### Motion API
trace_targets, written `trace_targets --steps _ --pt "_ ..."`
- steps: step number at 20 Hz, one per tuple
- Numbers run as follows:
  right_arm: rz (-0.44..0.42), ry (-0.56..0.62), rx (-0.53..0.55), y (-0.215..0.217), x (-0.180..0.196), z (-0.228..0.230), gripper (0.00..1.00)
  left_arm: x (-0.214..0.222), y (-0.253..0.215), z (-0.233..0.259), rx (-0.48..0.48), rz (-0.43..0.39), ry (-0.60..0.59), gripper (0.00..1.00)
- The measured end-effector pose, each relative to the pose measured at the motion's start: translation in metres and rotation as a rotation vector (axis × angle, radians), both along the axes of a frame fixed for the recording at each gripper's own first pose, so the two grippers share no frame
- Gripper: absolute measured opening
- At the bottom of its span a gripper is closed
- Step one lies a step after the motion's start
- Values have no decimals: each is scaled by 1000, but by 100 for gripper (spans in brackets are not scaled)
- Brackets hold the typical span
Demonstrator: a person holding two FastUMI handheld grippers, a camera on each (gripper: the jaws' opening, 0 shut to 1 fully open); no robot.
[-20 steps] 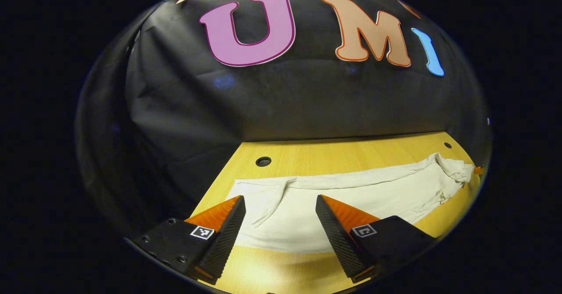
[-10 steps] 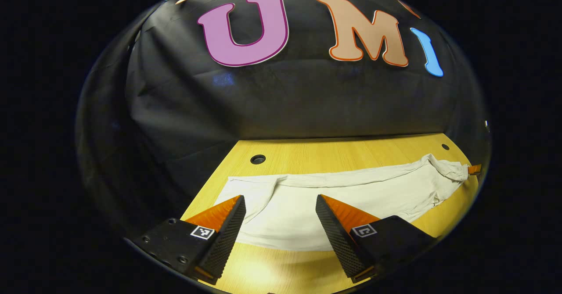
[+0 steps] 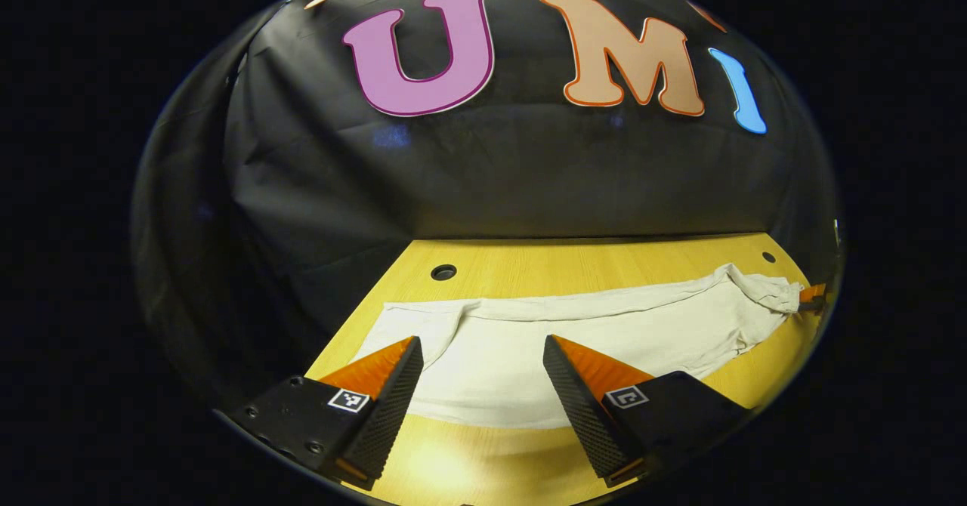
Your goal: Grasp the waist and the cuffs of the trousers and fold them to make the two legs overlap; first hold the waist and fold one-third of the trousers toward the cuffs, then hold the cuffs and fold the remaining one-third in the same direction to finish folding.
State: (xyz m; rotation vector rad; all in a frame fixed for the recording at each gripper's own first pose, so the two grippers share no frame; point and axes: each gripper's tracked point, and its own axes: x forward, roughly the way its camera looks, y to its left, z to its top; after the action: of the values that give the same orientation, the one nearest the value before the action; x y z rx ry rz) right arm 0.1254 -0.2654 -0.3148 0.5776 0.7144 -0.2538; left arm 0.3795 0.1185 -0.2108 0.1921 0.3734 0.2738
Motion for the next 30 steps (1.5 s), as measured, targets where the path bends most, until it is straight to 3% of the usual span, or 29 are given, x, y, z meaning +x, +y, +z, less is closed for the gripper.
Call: trace_targets --steps 2,3,4,5,8,12,13,14,17,18,19,23,30 --pt "-12 -18 26 -1 4 2 75 2 -2 -1 -1 -5 4 96" --pt "-11 -25 27 -3 6 3 67 3 -2 -1 2 -6 7 97" --pt "-7 -32 27 -2 7 3 75 4 -3 -1 1 -6 11 97" --pt "-6 -30 20 -3 9 1 66 6 -3 -1 0 -7 9 93" --pt "-11 -37 36 -1 17 -1 46 9 -5 0 -2 -17 5 97" --pt "-8 -42 49 3 17 -1 29 12 -10 2 -3 -33 4 97" --pt "-4 -49 32 2 18 1 29 13 -11 2 -4 -37 3 97" --pt "-3 -54 21 4 19 3 18 13 -11 3 -5 -40 2 97" --pt "1 -66 -10 3 20 11 17 15 -13 3 -5 -52 2 96" --pt "3 -67 -18 5 20 13 12 16 -14 4 -6 -55 -1 97" --pt "6 -72 -22 8 20 18 17 16 -14 3 -9 -60 -4 97" --pt "26 -114 -72 16 22 51 17 15 -15 3 -26 -79 -10 97" --pt "82 -233 -143 85 31 129 17 9 -9 3 -85 -108 -24 97"
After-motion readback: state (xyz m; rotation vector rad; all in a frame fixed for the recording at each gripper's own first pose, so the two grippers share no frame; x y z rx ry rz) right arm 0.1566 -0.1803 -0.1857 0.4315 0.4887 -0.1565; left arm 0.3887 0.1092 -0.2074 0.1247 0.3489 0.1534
